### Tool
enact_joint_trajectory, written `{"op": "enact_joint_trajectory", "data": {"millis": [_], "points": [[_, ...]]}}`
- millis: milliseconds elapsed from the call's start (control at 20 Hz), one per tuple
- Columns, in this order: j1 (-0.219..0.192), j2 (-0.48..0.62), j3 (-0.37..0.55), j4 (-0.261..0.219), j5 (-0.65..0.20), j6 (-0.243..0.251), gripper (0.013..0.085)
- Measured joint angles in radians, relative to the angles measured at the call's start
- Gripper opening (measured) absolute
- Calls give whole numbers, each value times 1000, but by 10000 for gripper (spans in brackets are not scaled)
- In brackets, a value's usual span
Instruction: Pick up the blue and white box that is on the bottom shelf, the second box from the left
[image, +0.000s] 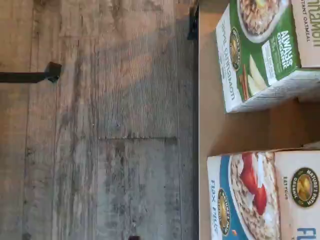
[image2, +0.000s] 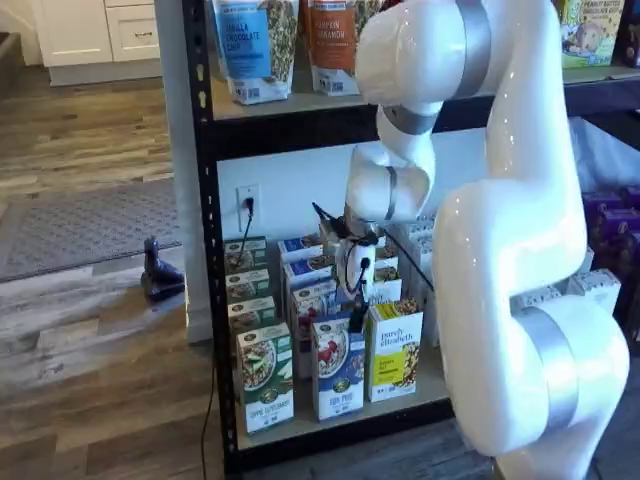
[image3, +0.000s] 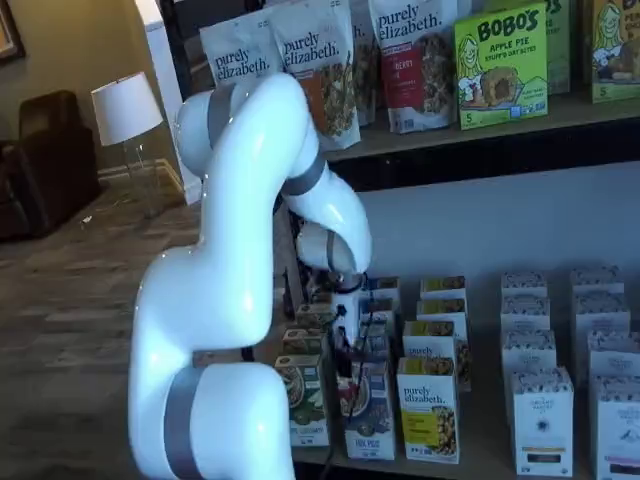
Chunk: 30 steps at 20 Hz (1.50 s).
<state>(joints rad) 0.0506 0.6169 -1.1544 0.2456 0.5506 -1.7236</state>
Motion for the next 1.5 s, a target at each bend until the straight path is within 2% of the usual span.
{"op": "enact_joint_trajectory", "data": {"millis": [150,300,750,1000,1500], "points": [[-2,-3,1,-9,36,7,850],[0,-11,22,-13,27,10,850],[6,1,50,77,-53,-68,850],[6,36,14,104,-56,-92,850],[4,139,-126,139,-20,-116,850]]}}
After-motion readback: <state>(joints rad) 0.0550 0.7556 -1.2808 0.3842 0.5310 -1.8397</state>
